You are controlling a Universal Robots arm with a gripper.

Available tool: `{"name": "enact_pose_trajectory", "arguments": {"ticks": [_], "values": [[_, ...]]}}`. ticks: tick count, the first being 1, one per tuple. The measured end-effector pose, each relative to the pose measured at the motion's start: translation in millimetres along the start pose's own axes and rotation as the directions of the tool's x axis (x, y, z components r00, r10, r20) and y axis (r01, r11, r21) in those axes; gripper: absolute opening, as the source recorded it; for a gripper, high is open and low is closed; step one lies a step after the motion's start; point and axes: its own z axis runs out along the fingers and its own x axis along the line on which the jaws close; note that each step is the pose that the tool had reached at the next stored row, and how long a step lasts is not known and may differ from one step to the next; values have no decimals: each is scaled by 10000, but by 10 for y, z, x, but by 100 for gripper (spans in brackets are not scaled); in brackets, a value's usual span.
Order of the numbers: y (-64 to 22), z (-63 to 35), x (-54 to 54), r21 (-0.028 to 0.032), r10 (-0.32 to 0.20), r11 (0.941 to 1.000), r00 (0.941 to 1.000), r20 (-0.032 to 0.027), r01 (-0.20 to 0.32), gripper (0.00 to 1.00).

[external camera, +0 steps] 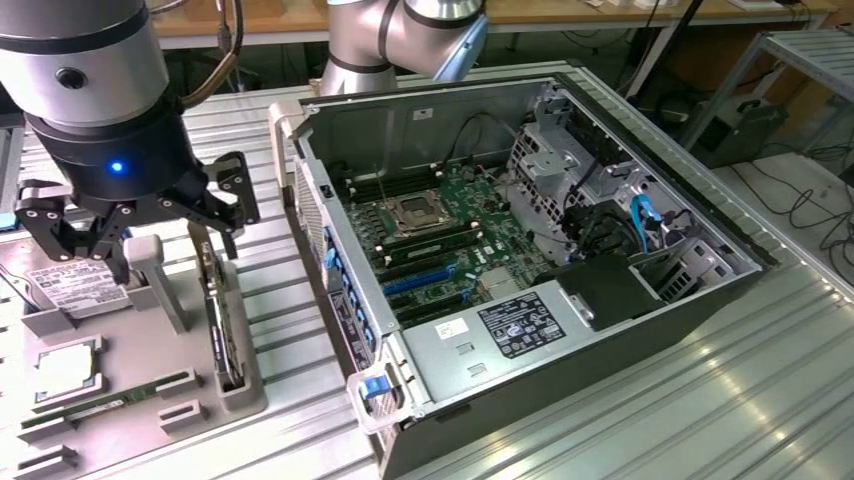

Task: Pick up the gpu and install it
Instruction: 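Pick up the gpu and move the gpu toward the slot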

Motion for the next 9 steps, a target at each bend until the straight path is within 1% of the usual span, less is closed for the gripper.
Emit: {"name": "enact_pose_trajectory", "arguments": {"ticks": [9], "values": [[-3, 98, 1, 0, -10, 10000, 10000, -4, 10, 91]]}}
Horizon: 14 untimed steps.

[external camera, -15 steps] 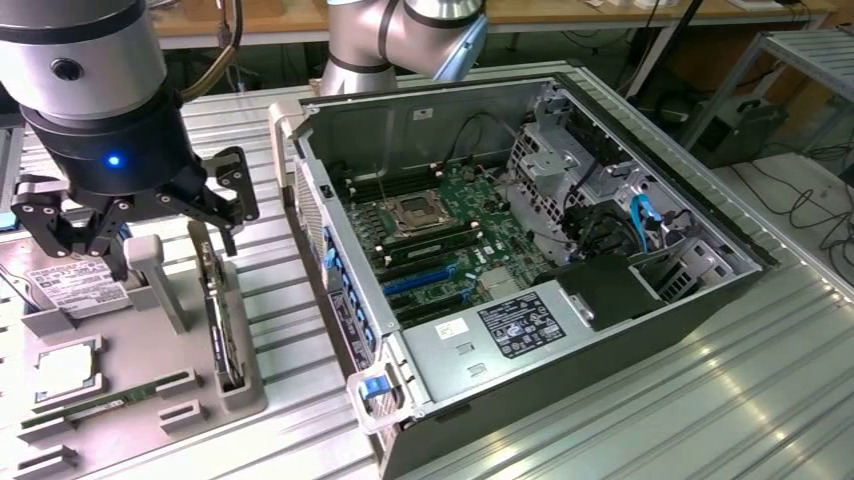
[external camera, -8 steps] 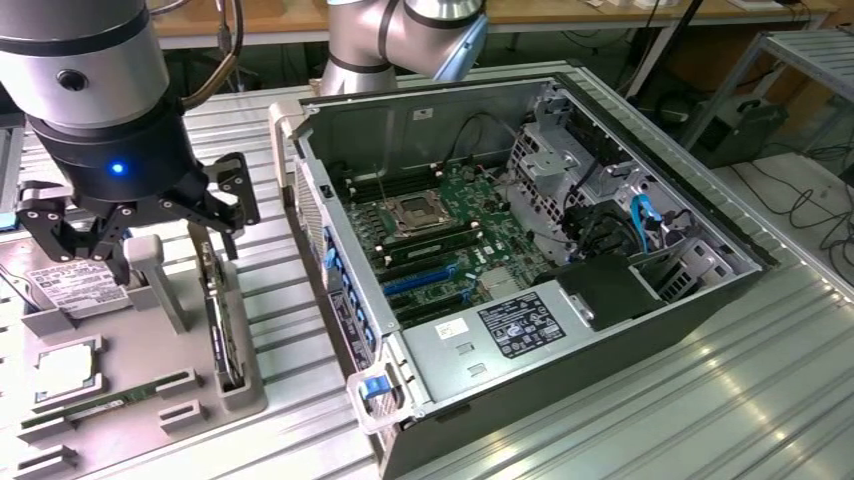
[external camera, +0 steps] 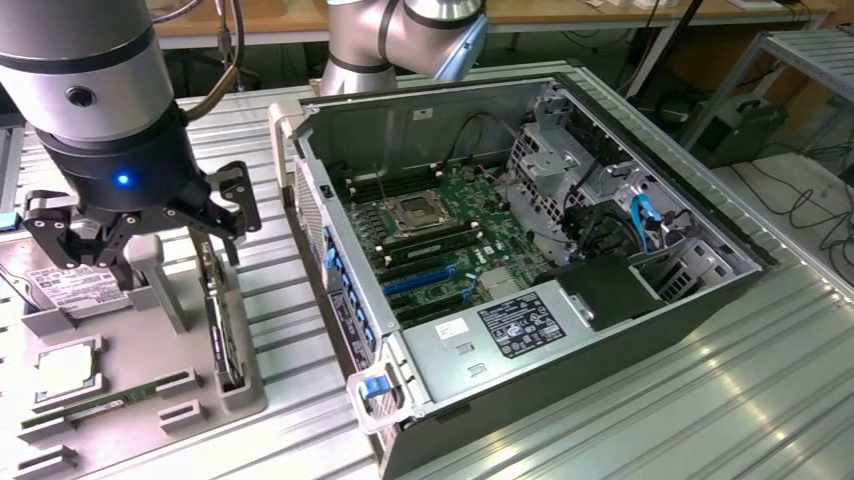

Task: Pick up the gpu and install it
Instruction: 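Pick up the gpu and move the gpu toward the slot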

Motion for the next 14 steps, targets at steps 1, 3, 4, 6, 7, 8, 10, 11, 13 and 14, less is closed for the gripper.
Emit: {"name": "enact_pose_trajectory", "arguments": {"ticks": [1, 3, 4, 6, 7, 8, 10, 11, 13, 14], "values": [[0, 8, 0, 0, -2, 10000, 10000, -1, 2, 91], [4, 23, 0, 0, -4, 10000, 10000, -1, 4, 91], [6, 30, 0, 0, -4, 10000, 10000, -1, 4, 91], [6, 39, 0, 0, -7, 10000, 10000, -2, 7, 91], [6, 44, 0, 0, -7, 10000, 10000, -1, 7, 91], [6, 50, 1, 0, -7, 10000, 10000, -1, 7, 91], [5, 73, 1, 0, -9, 10000, 10000, -1, 9, 91], [5, 91, 1, 0, -10, 10000, 10000, -2, 10, 91], [3, 126, 2, 0, -10, 10000, 10000, -11, 10, 91], [0, 147, 2, 1, -21, 10000, 10000, -26, 21, 91]]}}
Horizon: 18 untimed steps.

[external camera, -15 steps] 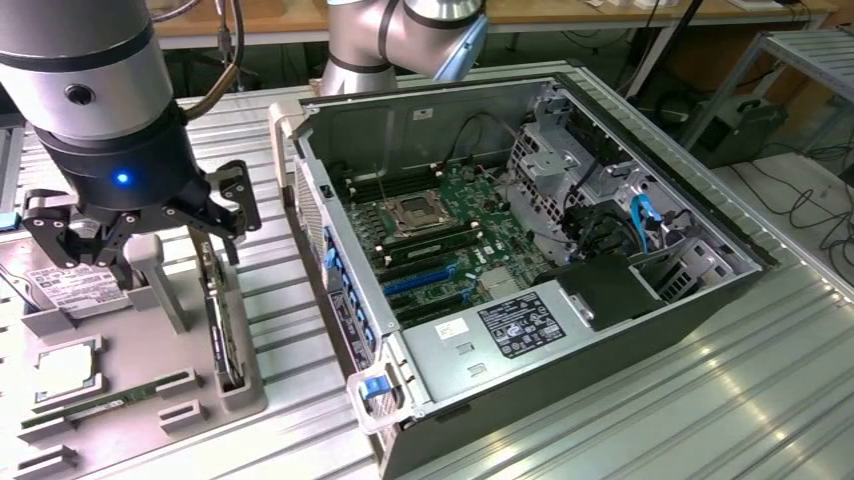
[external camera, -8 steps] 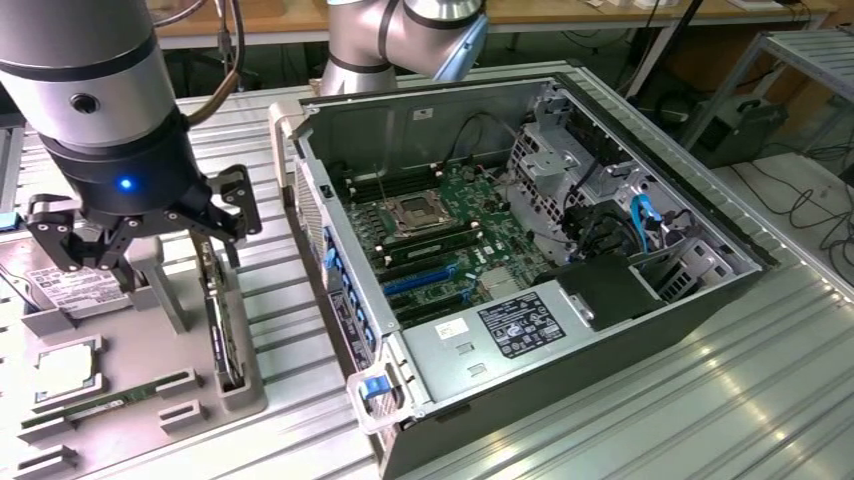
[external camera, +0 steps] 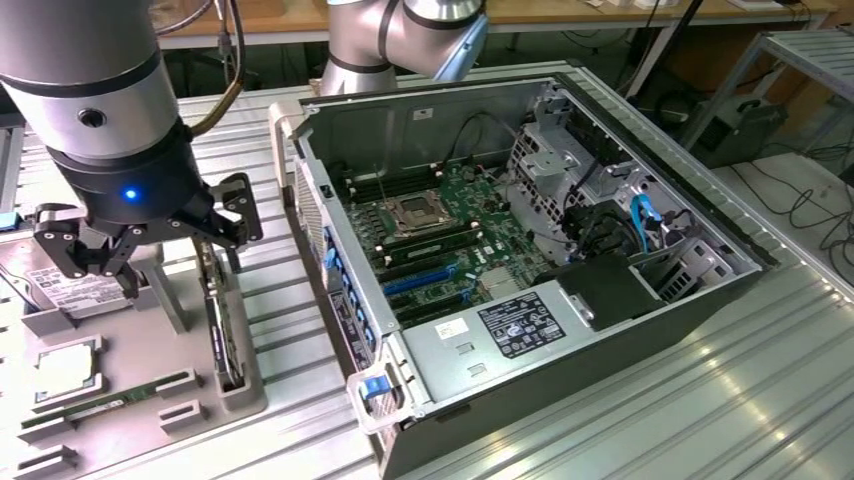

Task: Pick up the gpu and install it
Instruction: 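Pick up the gpu and move the gpu toward the slot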

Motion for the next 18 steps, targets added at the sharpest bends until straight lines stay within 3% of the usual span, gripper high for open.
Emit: {"name": "enact_pose_trajectory", "arguments": {"ticks": [8, 11, 13, 18], "values": [[-5, 139, 0, -1, -211, 9998, 9997, -95, 211, 91], [-6, 172, 0, -3, -566, 9984, 9983, -129, 566, 91], [-6, 188, 0, -6, -824, 9966, 9965, -140, 824, 91], [-8, 245, -6, -7, -854, 9963, 9962, -157, 854, 91]]}}
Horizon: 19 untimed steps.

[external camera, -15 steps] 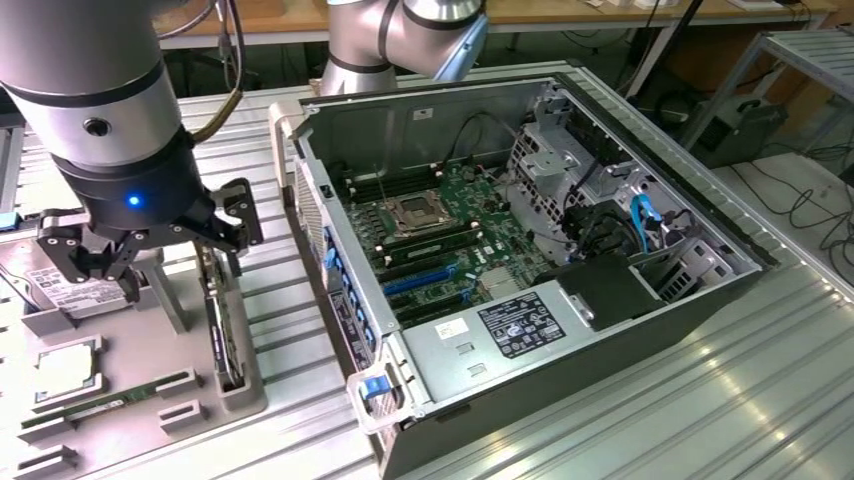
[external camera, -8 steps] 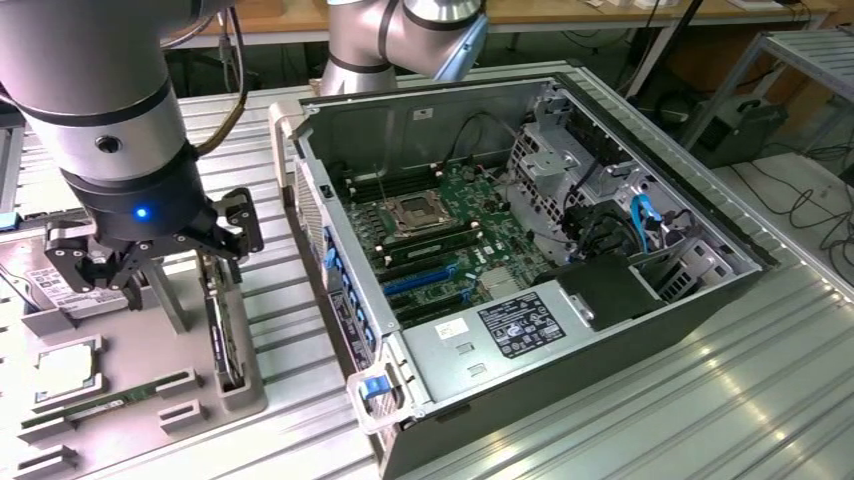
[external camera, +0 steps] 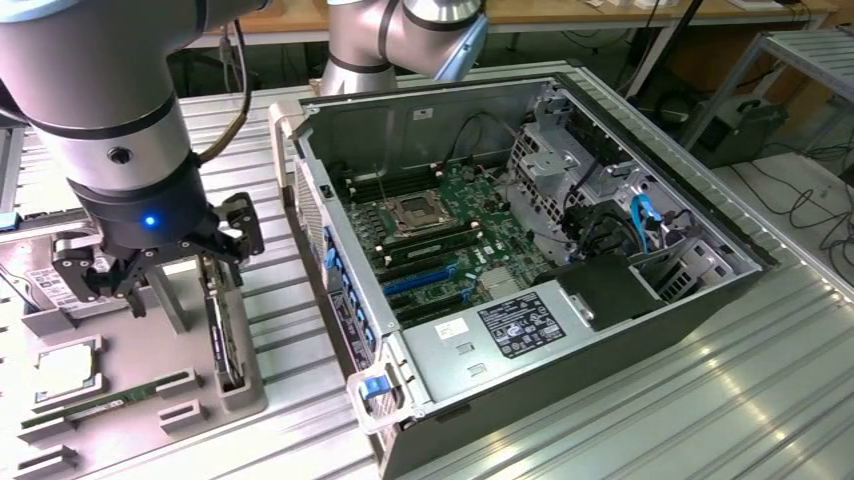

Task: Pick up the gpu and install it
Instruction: 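Pick up the gpu and move the gpu toward the slot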

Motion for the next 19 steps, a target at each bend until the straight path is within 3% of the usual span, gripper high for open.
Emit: {"name": "enact_pose_trajectory", "arguments": {"ticks": [6, 14, 17, 19], "values": [[-4, 105, -21, 4, 4, 10000, 10000, -75, -4, 91], [-5, 280, -25, 10, 156, 9999, 9996, -218, -156, 91], [-7, 332, -34, 21, 159, 9999, 9996, -229, -159, 91], [-52, 359, -35, 26, 182, 9998, 9996, -227, -181, 91]]}}
